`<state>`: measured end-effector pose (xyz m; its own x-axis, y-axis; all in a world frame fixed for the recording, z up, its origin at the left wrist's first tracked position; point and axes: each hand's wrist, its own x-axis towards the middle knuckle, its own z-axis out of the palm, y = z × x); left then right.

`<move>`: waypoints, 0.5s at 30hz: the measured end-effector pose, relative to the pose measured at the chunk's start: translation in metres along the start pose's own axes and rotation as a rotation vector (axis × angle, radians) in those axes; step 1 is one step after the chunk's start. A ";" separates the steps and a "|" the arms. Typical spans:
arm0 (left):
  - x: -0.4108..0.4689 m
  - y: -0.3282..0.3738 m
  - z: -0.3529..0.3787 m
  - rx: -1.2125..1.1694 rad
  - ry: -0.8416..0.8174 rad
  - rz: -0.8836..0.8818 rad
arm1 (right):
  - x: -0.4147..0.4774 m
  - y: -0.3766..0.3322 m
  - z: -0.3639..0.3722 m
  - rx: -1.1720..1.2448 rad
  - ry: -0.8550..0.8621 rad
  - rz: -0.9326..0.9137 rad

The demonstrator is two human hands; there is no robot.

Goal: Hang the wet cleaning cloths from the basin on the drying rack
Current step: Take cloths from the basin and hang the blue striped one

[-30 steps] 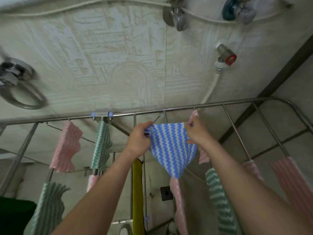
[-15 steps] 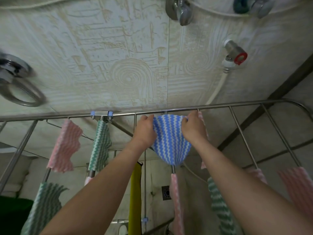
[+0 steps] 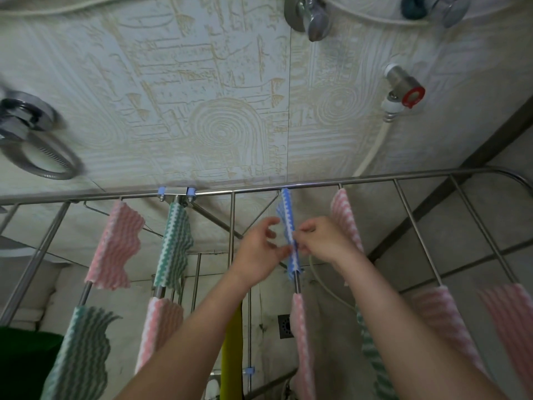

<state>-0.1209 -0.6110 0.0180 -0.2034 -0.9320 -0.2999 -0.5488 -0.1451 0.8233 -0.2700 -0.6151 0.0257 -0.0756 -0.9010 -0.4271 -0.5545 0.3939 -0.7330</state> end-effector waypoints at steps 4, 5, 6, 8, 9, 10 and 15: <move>-0.019 -0.015 0.017 -0.303 -0.055 -0.123 | -0.004 0.005 0.013 0.047 0.086 0.014; -0.019 -0.017 0.018 -0.390 -0.047 -0.140 | -0.004 0.005 0.016 0.005 0.116 0.001; -0.019 -0.019 0.019 -0.453 -0.044 -0.148 | -0.005 0.004 0.018 -0.043 0.142 -0.012; -0.018 -0.021 0.020 -0.488 -0.022 -0.136 | -0.007 0.001 0.021 -0.104 0.187 -0.035; -0.018 -0.023 0.021 -0.477 -0.001 -0.129 | -0.008 0.001 0.024 -0.135 0.207 -0.047; -0.017 -0.025 0.021 -0.443 0.029 -0.123 | -0.009 0.000 0.025 -0.173 0.227 -0.071; -0.018 -0.033 0.023 -0.043 0.032 -0.042 | -0.014 0.004 0.024 -0.088 0.233 -0.082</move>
<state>-0.1174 -0.5816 -0.0149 -0.1548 -0.9349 -0.3194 -0.5209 -0.1974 0.8305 -0.2507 -0.5963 0.0160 -0.2105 -0.9509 -0.2270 -0.6361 0.3096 -0.7068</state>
